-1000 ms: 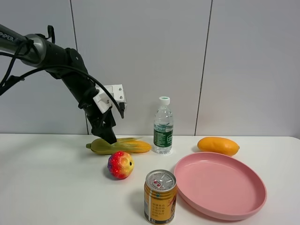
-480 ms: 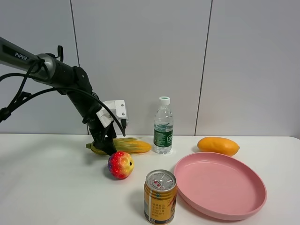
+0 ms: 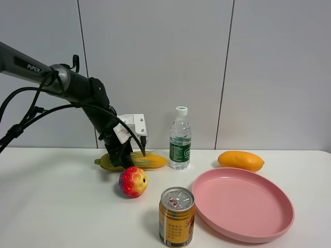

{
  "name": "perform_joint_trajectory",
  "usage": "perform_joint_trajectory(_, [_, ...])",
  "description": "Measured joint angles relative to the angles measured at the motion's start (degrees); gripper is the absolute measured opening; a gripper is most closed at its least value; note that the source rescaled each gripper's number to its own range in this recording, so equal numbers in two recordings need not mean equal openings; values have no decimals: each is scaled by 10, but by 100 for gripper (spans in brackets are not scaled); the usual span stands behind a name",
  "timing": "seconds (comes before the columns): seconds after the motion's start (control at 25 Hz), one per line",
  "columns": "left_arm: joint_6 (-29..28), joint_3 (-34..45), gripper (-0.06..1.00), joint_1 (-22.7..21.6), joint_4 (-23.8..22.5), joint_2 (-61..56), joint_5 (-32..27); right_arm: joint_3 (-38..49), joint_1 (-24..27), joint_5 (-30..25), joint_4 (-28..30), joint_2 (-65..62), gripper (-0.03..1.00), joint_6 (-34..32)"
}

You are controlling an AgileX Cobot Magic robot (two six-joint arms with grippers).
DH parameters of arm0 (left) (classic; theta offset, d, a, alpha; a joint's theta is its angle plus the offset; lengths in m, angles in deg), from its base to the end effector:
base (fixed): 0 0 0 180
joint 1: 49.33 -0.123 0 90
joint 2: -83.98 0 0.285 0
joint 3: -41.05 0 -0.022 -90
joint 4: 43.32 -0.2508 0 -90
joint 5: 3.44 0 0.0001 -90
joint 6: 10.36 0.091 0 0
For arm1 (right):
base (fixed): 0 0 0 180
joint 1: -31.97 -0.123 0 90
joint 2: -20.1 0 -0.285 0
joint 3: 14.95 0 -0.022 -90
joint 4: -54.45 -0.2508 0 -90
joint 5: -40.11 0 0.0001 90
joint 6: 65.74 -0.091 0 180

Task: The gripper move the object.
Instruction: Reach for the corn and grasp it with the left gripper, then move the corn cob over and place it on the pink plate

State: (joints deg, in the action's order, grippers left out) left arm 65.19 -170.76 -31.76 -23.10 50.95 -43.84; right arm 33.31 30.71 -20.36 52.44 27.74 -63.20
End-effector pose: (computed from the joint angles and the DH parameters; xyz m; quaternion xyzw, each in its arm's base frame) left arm 0.4842 -0.1747 0.1120 0.6253 0.7390 -0.0210 0.2499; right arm -0.0057 0.0027 0.2792 -0.0289 0.8491 0.0116 0.5273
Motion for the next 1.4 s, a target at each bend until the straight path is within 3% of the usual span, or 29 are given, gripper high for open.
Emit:
perform_joint_trajectory(0.24, [-80, -30, 1, 14, -99, -3, -68, 0, 0, 0, 0, 0, 100, 0])
perform_joint_trajectory(0.44, [-213, -53, 1, 15, -178, -48, -154, 0, 0, 0, 0, 0, 100, 0])
perform_joint_trajectory(0.6, [-299, -58, 1, 15, -210, -110, -231, 0, 0, 0, 0, 0, 100, 0])
perform_joint_trajectory(0.72, [-329, -59, 1, 18, -216, -168, -279, 0, 0, 0, 0, 0, 100, 0])
perform_joint_trajectory(0.88, [-335, -59, 1, 50, -220, -251, -282, 0, 0, 0, 0, 0, 100, 0])
perform_joint_trajectory(1.08, [-320, -59, 1, 139, -216, -315, -274, 0, 0, 0, 0, 0, 100, 0])
perform_joint_trajectory(1.4, [-301, -60, 1, 240, -188, -233, -183, 0, 0, 0, 0, 0, 100, 0])
